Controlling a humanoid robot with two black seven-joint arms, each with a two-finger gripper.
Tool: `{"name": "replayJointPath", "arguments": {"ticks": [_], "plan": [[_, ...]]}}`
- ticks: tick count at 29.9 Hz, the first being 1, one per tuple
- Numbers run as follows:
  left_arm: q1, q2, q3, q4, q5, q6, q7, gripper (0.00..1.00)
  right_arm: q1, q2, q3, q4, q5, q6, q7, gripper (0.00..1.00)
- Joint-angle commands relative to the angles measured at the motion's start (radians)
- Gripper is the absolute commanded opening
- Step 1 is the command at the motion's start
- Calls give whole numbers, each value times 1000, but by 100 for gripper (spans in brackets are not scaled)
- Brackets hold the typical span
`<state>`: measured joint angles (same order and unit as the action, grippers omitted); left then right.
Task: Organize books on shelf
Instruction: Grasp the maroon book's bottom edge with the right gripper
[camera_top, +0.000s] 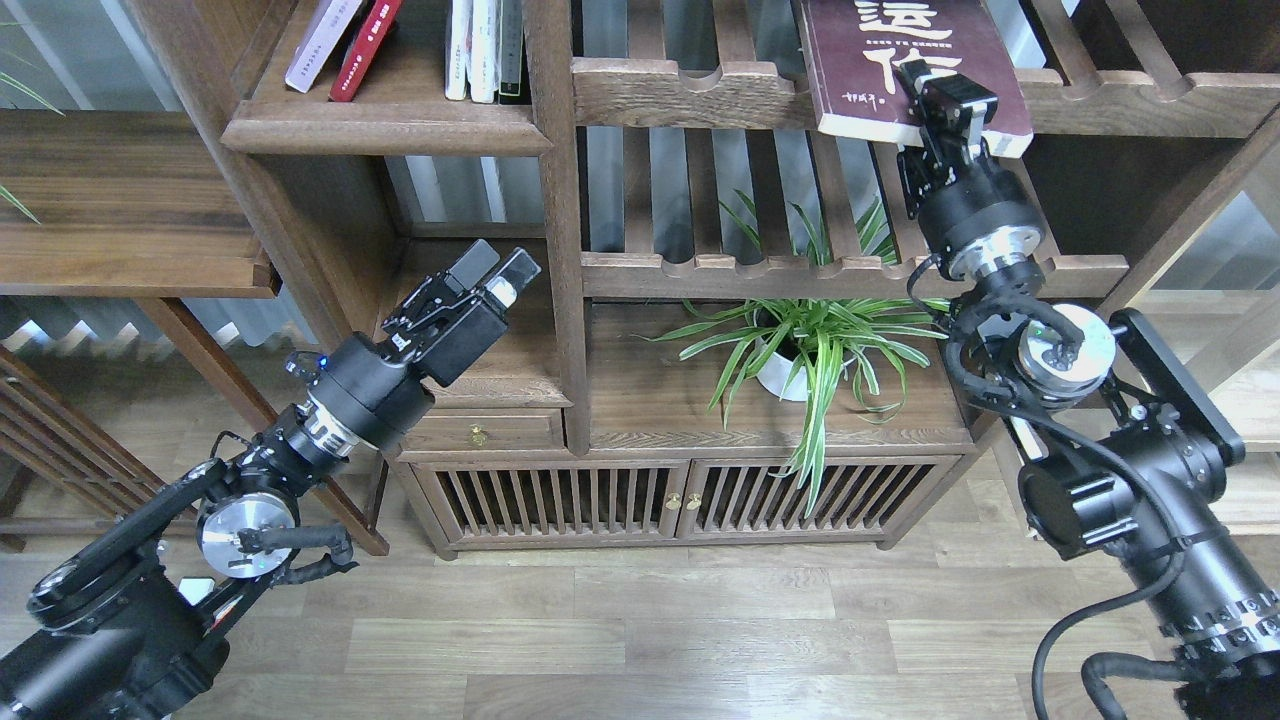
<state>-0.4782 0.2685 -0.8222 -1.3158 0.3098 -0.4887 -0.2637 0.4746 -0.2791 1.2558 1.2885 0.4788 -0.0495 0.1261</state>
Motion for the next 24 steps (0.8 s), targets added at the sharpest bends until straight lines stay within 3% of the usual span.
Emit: {"name": "replayJointPath", "arguments": {"ticks": [1, 9, 24], "plan": [[1, 1, 0, 1, 0, 0, -2, 99, -7, 3, 4, -4, 1, 11, 1, 8], [3, 0, 0, 4, 0, 0, 3, 99, -11, 28, 54, -5, 6, 31, 1, 5], [10, -3, -14, 12, -12, 0, -9, 99, -175, 25, 42, 9, 6, 538, -8, 3]]}}
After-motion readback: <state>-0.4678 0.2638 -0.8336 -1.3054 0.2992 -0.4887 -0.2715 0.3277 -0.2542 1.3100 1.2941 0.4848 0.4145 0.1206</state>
